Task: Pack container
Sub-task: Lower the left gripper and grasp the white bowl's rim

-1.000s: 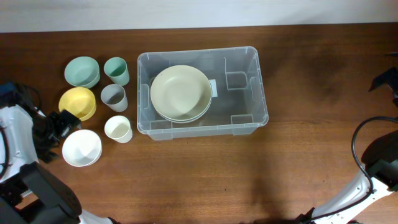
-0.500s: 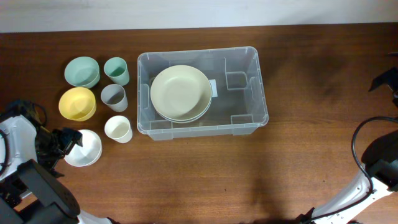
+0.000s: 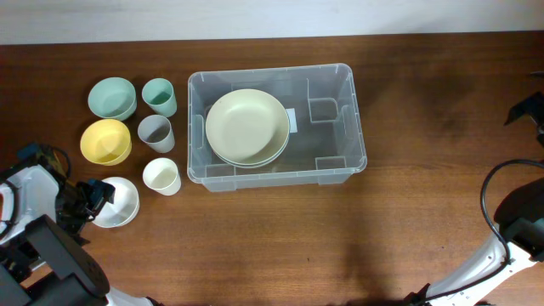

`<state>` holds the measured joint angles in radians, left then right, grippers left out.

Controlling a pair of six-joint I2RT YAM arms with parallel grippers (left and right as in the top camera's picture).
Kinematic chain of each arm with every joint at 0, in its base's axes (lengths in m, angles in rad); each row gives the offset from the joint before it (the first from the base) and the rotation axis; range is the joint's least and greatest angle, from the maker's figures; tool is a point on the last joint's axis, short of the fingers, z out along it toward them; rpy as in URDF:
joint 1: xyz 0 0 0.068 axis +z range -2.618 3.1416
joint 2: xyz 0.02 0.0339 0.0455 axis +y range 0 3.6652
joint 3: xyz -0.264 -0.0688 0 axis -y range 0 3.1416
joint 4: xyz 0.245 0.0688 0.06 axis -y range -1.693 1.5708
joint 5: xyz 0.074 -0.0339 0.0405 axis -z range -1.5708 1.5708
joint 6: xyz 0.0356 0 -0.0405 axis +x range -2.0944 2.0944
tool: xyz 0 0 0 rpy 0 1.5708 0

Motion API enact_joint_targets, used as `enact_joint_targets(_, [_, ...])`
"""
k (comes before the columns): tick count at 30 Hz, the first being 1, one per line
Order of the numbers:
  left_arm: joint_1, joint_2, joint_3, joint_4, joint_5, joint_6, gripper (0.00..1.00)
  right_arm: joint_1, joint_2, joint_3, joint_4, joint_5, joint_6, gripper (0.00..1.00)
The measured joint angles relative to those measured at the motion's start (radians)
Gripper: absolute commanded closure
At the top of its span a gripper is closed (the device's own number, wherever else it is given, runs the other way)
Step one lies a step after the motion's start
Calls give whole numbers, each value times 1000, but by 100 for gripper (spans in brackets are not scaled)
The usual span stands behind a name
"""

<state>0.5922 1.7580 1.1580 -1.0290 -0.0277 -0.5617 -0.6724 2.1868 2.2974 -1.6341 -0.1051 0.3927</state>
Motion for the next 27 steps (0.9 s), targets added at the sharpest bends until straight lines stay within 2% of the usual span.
enact_joint_targets(4, [0, 0, -28, 70, 9, 4, 2, 0, 0, 0, 0, 0, 1, 1])
enact_joint_targets(7, [0, 0, -55, 119, 37, 16, 11, 0, 0, 0, 0, 0, 0, 1])
enact_joint_targets(8, [0, 0, -62, 127, 42, 20, 18, 0, 0, 0, 0, 0, 0, 1])
enact_joint_targets(11, [0, 0, -75, 132, 56, 28, 29, 0, 0, 0, 0, 0, 0, 1])
enact_joint_targets(20, [0, 0, -108, 148, 65, 31, 41, 0, 0, 0, 0, 0, 1, 1])
enact_joint_targets(24, [0, 0, -132, 164, 66, 32, 51, 0, 0, 0, 0, 0, 0, 1])
enact_joint_targets(27, [0, 0, -140, 168, 67, 34, 52, 0, 0, 0, 0, 0, 0, 1])
